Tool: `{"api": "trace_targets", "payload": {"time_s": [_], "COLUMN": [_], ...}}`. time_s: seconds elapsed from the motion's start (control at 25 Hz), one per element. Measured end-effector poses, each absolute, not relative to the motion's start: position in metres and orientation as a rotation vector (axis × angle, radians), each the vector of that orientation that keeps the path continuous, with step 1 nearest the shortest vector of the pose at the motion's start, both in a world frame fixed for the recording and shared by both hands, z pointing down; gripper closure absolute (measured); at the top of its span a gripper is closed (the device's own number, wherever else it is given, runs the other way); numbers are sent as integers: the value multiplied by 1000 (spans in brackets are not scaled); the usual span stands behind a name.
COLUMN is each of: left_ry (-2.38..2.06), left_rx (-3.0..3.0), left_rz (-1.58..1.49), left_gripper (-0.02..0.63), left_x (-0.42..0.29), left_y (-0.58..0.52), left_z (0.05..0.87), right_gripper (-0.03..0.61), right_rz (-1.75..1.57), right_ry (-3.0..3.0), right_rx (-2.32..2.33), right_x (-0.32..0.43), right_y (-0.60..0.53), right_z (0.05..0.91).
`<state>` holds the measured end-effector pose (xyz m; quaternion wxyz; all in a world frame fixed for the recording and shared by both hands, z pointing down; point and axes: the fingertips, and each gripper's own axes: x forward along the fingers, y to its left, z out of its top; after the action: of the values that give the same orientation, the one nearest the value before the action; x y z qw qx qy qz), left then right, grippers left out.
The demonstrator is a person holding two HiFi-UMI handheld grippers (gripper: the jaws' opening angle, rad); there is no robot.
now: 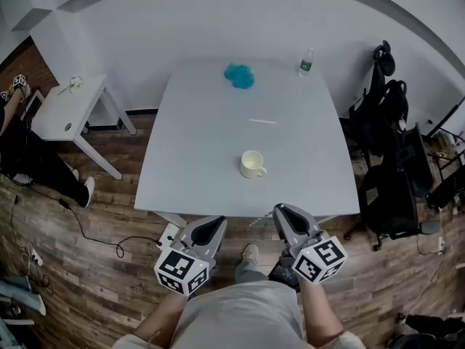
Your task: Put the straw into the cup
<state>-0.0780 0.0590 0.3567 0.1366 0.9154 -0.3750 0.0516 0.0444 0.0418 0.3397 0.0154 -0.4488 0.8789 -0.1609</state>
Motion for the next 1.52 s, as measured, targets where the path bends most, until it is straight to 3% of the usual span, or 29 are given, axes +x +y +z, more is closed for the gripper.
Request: {"api": "trace_targets", "payload": {"time_s": [0.68, 1.52], "left_ry": [-1187, -1160], "left_rx": [2604, 2599], "left_rz": [159, 181], "left_gripper": [595, 595], "left_x": [-32, -45], "left_y": [-44, -83], "left_z": [350, 346], "right_gripper": [552, 552], "right_rz": [-523, -577], "right_ry": [2755, 2628], "right_rx": [-1284, -1373], "right_x": [97, 114], "right_y": [-72, -118], "right_z": [323, 313]}}
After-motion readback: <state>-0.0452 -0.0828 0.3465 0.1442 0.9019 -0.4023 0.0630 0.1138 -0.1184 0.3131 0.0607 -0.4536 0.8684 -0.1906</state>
